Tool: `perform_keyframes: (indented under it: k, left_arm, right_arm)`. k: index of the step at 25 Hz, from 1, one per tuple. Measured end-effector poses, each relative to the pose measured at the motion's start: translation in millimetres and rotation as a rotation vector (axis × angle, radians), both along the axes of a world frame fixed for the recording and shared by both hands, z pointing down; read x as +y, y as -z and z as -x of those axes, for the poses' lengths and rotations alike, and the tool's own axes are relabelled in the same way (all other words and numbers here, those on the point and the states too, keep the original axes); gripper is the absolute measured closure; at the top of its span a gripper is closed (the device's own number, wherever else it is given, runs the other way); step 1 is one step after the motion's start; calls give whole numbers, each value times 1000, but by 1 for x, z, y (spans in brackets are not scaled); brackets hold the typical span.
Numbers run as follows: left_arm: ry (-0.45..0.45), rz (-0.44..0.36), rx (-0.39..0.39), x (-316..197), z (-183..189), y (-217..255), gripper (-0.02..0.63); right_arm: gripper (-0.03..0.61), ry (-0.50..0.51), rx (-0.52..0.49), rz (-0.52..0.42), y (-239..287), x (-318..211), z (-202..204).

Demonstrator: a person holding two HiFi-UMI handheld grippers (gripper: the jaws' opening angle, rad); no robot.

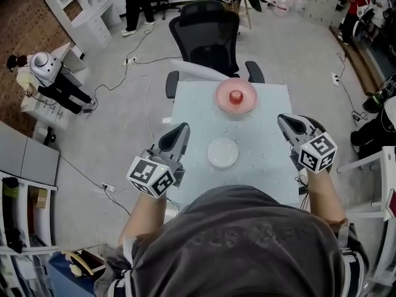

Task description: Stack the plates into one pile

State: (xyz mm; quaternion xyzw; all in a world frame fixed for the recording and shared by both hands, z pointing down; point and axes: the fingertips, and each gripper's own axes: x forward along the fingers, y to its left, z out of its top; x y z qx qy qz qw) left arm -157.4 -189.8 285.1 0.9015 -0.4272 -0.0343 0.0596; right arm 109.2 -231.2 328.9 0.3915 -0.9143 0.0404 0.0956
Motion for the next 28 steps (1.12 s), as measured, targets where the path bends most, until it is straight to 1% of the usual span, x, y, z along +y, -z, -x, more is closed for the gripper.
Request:
perform_keyframes:
  k: [10,28]
  left_arm:
    - [2,6,3,0,3,-1,607]
    - [-6,8,4,0,1,-3,607]
  right_arm:
    - [588,12,39,5,-3,-1,4]
    - [588,4,46,2,-5,-1,2]
